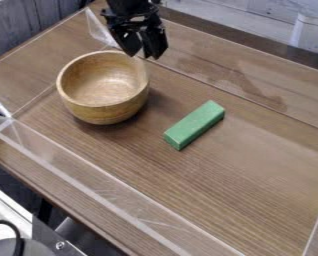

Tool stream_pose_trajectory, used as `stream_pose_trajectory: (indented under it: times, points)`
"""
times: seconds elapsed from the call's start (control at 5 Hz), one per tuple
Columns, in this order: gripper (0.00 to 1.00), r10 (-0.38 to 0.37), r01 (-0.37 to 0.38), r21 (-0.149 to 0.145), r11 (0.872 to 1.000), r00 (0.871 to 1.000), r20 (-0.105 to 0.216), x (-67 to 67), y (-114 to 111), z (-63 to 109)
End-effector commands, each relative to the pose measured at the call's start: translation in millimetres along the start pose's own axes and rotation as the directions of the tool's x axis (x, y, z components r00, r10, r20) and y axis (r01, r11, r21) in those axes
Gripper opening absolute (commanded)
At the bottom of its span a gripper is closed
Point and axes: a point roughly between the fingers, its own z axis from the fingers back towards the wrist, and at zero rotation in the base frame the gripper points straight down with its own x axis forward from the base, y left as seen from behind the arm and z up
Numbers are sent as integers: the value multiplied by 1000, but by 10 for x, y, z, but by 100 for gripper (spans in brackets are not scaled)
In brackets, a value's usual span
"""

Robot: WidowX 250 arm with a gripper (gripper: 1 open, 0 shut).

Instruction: Remove the green block from inside the brown bowl and put it on the table

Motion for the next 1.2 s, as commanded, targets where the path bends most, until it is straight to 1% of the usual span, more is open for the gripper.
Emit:
stream_pose_trajectory:
  times: [0.0, 0.2, 0.6, 0.8, 1.0]
  points:
    - [100, -13, 9, 46, 999, 996, 87, 72, -8, 147]
    - [100, 2, -10, 63, 998, 992, 129, 58, 14, 149]
    - [100, -39, 31, 84, 996, 994, 102, 127, 157, 328]
    - [0, -53, 45, 89, 995, 994, 91, 156, 253, 400]
    - [0, -116, 111, 65, 992, 991, 70, 297, 89, 260]
